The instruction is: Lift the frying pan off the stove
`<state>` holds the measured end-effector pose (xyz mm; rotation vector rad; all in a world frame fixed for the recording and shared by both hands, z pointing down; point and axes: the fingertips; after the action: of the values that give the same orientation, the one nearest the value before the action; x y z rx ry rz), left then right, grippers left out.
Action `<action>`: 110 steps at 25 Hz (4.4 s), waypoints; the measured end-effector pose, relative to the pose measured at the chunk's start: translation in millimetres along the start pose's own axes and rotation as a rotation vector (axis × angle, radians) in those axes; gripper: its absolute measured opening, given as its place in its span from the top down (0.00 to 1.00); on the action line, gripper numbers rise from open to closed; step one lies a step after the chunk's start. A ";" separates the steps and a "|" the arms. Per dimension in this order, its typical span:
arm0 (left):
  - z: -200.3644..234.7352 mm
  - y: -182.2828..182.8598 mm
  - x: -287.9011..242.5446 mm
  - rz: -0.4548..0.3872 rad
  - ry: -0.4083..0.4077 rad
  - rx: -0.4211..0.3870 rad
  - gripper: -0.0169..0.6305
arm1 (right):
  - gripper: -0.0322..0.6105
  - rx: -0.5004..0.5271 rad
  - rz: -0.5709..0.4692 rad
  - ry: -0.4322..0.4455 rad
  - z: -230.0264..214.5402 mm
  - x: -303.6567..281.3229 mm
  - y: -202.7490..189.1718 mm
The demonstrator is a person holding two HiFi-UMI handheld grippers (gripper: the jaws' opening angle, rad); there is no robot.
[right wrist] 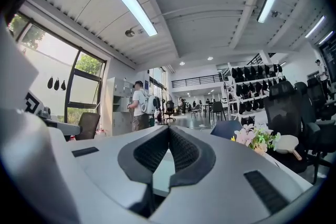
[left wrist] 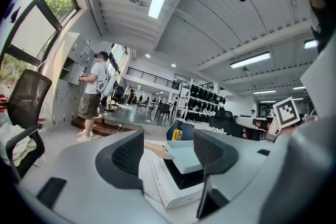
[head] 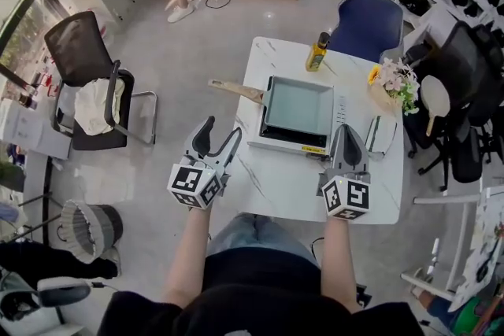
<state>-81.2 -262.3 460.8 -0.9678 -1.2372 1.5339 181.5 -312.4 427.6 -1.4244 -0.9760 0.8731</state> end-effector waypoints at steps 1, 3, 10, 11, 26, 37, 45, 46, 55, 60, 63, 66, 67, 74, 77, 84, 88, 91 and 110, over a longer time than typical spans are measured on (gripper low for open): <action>3.0 1.3 -4.4 0.000 0.002 -0.004 0.52 | 0.95 0.004 0.002 0.003 -0.1 -3.9 1.3; 7.2 4.5 -10.7 0.006 -0.002 -0.035 0.52 | 0.95 0.012 0.008 0.009 -2.6 -9.2 -1.7; 16.3 16.9 -38.7 0.145 -0.125 -0.279 0.52 | 0.95 0.006 0.038 0.026 -4.5 -26.8 -15.7; 17.0 17.3 -43.5 0.180 -0.154 -0.314 0.52 | 0.95 0.008 0.042 0.030 -4.5 -28.7 -16.9; 20.5 -39.5 -124.3 0.740 -0.621 -0.934 0.51 | 0.95 0.055 0.093 0.020 -18.2 -30.4 -25.6; 45.6 -131.1 -144.0 1.119 -0.780 -1.163 0.50 | 0.95 0.056 0.144 -0.039 -38.0 -11.1 -39.2; 49.4 -165.3 -149.2 1.254 -0.826 -1.206 0.60 | 0.95 0.044 0.166 -0.078 -60.0 1.8 -48.4; 49.9 -168.5 -149.2 1.267 -0.830 -1.222 0.62 | 0.95 0.044 0.169 -0.078 -60.7 2.8 -49.7; 56.8 -175.8 -145.3 1.338 -0.845 -1.285 0.87 | 0.95 0.041 0.179 -0.076 -62.2 7.9 -50.4; 54.9 -175.1 -148.4 1.323 -0.833 -1.276 0.94 | 0.95 0.040 0.178 -0.073 -63.0 8.4 -51.6; 54.8 -173.2 -147.9 1.305 -0.820 -1.279 0.95 | 0.95 0.040 0.180 -0.071 -61.5 8.2 -48.8; 52.4 -171.0 -148.3 1.282 -0.820 -1.266 0.95 | 0.95 0.038 0.183 -0.075 -63.1 8.9 -47.9; 50.8 -170.4 -148.6 1.273 -0.818 -1.260 0.95 | 0.95 0.041 0.183 -0.077 -65.0 10.0 -49.4; 45.2 -162.2 -145.6 1.225 -0.814 -1.306 0.95 | 0.95 0.030 0.179 -0.082 -65.9 13.2 -46.0; 39.4 -159.6 -143.6 1.200 -0.815 -1.289 0.95 | 0.95 0.029 0.174 -0.082 -69.7 15.4 -49.1; 18.4 -134.4 -147.5 1.028 -0.723 -1.112 0.95 | 0.95 0.018 0.153 -0.114 -79.5 22.1 -48.1; -3.8 -110.9 -149.0 0.878 -0.670 -0.971 0.95 | 0.95 0.011 0.139 -0.138 -85.6 25.8 -42.9; -21.6 -96.4 -150.2 0.755 -0.627 -0.863 0.95 | 0.95 0.013 0.128 -0.147 -88.1 27.5 -38.8; -99.1 13.4 -126.7 0.041 -0.366 -0.420 0.95 | 0.95 0.031 0.062 -0.221 -95.3 42.2 -22.2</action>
<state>45.2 -358.7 432.8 -1.0040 -1.8633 1.5605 283.5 -309.2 458.2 -1.3579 -1.0828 1.1044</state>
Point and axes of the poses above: the fingertips, and each gripper's own axes: x backward along the fingers, z to its left, y out of its top, and after that the axes turned 3 degrees about -z, right-handed
